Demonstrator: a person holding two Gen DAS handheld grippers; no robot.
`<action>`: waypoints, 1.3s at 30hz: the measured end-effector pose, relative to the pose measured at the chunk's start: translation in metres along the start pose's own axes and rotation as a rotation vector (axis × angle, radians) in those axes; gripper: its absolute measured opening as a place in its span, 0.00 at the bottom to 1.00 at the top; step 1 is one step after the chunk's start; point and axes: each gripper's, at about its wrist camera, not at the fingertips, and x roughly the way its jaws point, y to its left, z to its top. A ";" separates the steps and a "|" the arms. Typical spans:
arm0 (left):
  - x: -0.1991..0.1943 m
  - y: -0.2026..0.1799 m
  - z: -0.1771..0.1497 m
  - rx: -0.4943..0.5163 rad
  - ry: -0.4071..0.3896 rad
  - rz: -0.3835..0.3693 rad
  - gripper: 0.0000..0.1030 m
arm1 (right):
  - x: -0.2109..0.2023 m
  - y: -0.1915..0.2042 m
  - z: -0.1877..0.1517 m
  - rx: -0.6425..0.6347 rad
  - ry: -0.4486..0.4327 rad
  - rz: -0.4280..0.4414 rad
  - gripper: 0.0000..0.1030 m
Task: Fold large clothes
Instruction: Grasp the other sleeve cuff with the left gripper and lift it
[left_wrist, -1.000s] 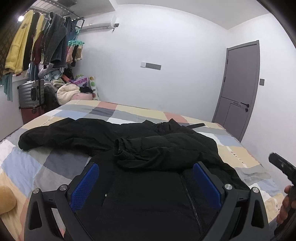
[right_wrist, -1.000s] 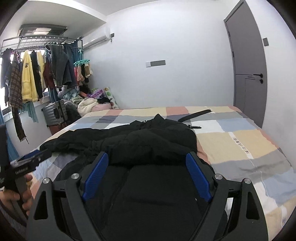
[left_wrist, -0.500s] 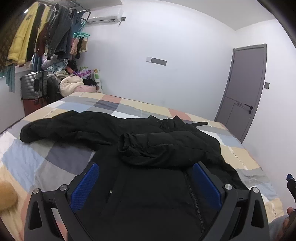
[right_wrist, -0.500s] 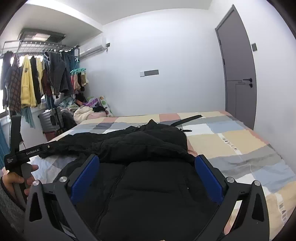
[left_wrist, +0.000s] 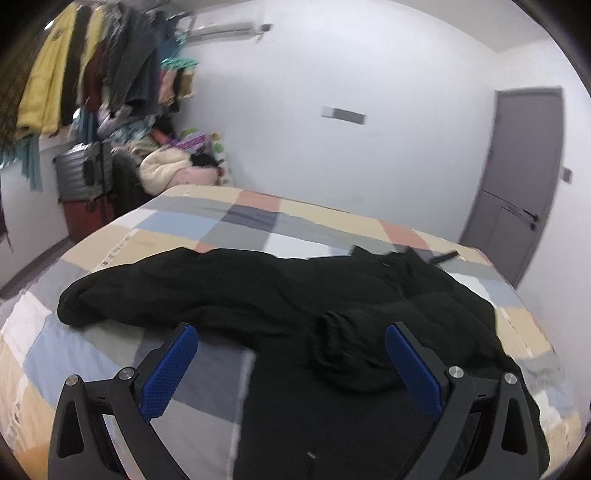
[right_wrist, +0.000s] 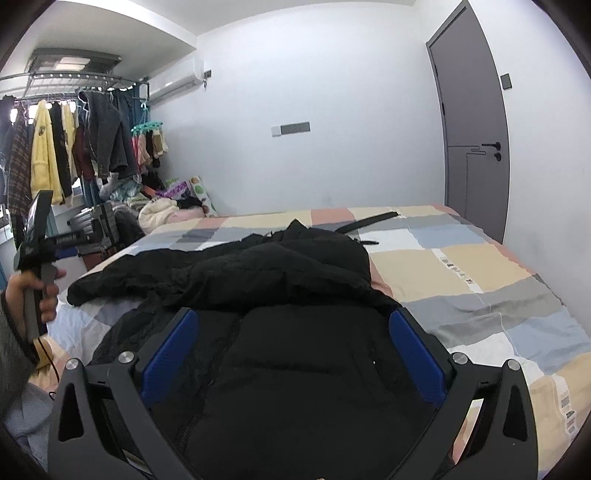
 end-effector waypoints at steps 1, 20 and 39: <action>0.007 0.014 0.003 -0.031 0.010 0.011 0.99 | 0.001 0.000 0.000 0.002 0.004 -0.005 1.00; 0.131 0.306 -0.033 -0.696 0.057 0.094 0.99 | 0.067 0.022 0.002 0.011 0.156 -0.050 1.00; 0.177 0.339 -0.012 -0.655 -0.030 0.191 0.14 | 0.090 0.049 0.002 -0.107 0.221 -0.087 1.00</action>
